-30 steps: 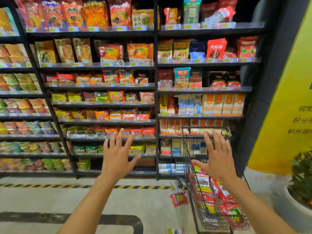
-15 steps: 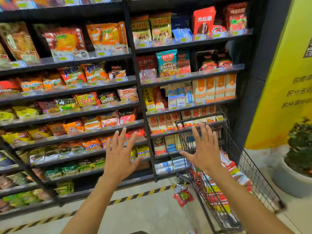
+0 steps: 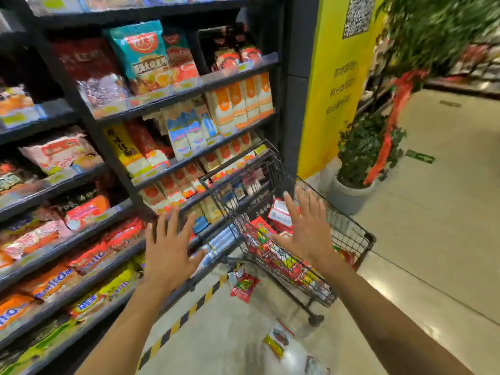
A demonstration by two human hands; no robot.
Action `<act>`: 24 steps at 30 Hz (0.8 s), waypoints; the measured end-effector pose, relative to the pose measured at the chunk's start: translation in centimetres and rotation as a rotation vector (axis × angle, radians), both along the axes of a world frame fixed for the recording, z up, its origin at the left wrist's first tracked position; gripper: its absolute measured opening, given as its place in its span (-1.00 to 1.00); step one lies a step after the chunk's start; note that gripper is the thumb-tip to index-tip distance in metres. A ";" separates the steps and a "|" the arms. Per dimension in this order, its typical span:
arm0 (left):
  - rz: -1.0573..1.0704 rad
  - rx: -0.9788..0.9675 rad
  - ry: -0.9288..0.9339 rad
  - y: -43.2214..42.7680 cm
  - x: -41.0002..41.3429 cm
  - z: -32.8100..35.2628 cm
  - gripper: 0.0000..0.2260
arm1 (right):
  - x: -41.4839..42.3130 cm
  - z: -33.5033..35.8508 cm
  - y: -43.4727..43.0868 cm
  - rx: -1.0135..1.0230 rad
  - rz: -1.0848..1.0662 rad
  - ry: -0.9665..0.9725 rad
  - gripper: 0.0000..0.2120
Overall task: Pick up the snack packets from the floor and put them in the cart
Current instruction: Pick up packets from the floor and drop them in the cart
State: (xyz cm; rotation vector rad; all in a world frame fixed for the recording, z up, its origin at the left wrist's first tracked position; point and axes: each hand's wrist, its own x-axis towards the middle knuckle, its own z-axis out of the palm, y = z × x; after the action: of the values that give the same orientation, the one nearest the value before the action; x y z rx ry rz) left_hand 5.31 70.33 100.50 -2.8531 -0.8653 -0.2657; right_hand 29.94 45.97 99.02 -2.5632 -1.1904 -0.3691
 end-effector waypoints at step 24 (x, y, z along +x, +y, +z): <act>-0.905 -0.190 0.499 -10.2 15.6 -28.9 -0.20 | -13.3 -27.1 -16.6 -0.192 -0.862 0.418 0.04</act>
State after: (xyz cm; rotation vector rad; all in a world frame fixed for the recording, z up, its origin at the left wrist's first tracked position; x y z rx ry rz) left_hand 20.95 60.15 71.59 -3.0463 0.5345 0.4493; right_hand 16.69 29.38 71.87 -2.9857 0.0624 0.1298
